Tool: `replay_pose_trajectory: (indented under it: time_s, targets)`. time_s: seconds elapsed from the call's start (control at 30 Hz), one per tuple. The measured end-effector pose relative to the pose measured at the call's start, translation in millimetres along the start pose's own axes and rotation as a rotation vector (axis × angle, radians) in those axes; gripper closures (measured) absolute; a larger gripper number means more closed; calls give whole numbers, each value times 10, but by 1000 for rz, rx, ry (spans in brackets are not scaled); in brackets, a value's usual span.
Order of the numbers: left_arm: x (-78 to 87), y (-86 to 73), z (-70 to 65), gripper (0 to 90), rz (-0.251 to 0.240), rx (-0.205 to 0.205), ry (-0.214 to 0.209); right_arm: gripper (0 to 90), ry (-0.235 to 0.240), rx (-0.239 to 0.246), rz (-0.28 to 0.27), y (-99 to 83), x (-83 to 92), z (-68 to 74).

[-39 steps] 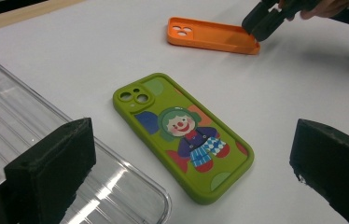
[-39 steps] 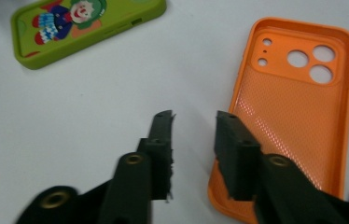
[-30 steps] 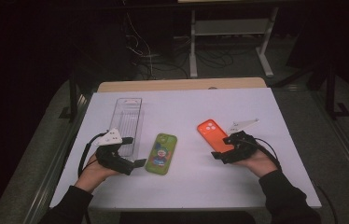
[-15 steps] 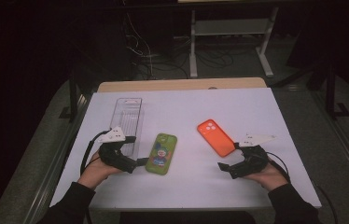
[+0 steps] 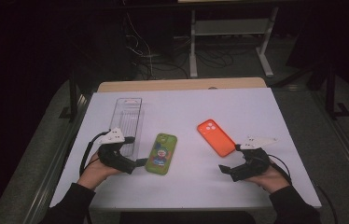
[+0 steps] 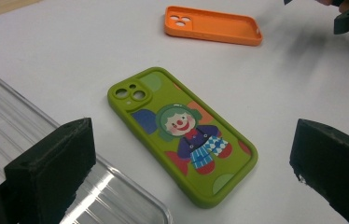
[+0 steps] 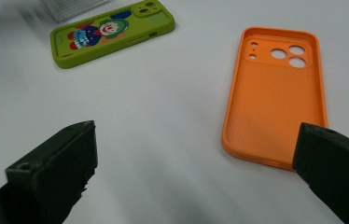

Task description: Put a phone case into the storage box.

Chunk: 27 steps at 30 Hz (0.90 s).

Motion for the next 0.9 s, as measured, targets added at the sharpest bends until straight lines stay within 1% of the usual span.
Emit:
replay_pose_trajectory:
  time_s: [0.03, 0.1, 0.17, 0.2, 0.27, 0.3, 0.43, 0.5, 0.6, 0.67, 0.73, 0.83, 0.87, 0.9]
  targets:
    - [2, 0, 4, 0, 1, 5, -1, 0, 4, -6, 7, 7, 3, 3]
    - [3, 2, 8, 0, 2, 4, -1, 0, 2, 1, 13, 27, 3, 2]
    - [2, 2, 1, 0, 2, 7, -5, 0, 10, -10, 22, 51, 7, -1]
    - [0, 3, 3, 0, 2, 3, -4, 0, 6, -7, 21, 63, 7, -4]
    - [-5, 3, 3, 0, 2, 6, -3, 0, -2, 1, 24, 84, 7, -9]
    - [-2, 3, 4, 0, 4, 6, -3, 0, -4, -8, 32, 101, 5, -4]
    - [0, 2, 15, 0, 0, 9, -2, 0, -30, -13, 42, 192, 9, -10]
    - [-1, 3, 6, 0, -1, 12, 2, 0, -37, -5, 47, 241, 7, -19]
    - [0, 4, 7, 0, 1, 9, 2, 0, -42, -8, 61, 315, -4, -33]
    - [10, 4, 23, 0, 12, -4, 4, 15, -50, -22, 82, 359, -13, -41]
    - [12, 9, 18, 0, 7, -1, 2, 15, -70, -24, 89, 399, -32, -58]
    - [12, 10, 25, 0, 7, -2, 3, 15, -79, -42, 104, 452, -71, -88]
    - [14, 9, 29, 0, 12, -7, 5, 15, -83, -26, 104, 470, -86, -107]
    - [14, 7, 25, 0, 13, -5, 5, 16, -88, -33, 107, 488, -95, -109]
Point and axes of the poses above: each handheld gripper's, and its own axes: x roughly backward along the jaws, y roughly out of its top, z roughly to its left, the point moved 1 cm from there along -x, roughly forward along the jaws, and after that the axes turned 5 degrees about z, right-handed, at the moved point
